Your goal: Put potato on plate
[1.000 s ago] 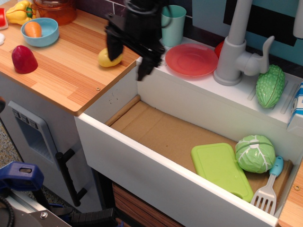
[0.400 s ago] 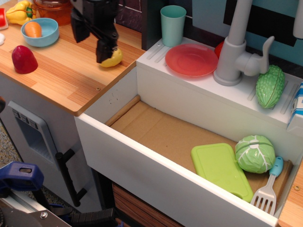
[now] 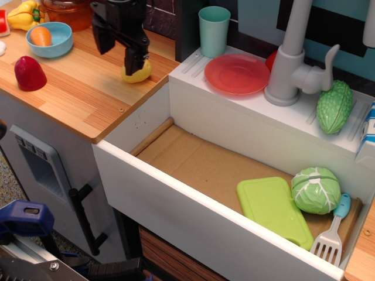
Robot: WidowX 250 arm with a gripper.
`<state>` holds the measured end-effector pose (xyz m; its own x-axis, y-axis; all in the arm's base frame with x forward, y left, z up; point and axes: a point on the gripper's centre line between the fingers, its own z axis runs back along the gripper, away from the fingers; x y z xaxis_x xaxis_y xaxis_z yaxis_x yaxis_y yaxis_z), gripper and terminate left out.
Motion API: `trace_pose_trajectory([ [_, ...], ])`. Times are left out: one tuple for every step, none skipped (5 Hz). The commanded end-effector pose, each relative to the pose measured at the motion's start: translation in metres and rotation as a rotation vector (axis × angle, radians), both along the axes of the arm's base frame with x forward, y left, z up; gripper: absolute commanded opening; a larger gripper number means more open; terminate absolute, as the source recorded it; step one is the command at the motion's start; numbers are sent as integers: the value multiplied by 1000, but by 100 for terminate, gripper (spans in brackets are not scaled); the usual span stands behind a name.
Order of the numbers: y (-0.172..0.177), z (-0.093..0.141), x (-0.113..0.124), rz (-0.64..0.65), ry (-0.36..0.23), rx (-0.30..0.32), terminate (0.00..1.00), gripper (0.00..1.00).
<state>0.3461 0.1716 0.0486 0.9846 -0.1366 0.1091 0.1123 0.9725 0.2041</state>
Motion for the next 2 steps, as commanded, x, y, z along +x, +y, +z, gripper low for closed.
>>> trace_pose_trajectory([
  [8, 11, 14, -21, -64, -63, 0, 100],
  [7, 8, 18, -16, -85, -90, 0, 100],
])
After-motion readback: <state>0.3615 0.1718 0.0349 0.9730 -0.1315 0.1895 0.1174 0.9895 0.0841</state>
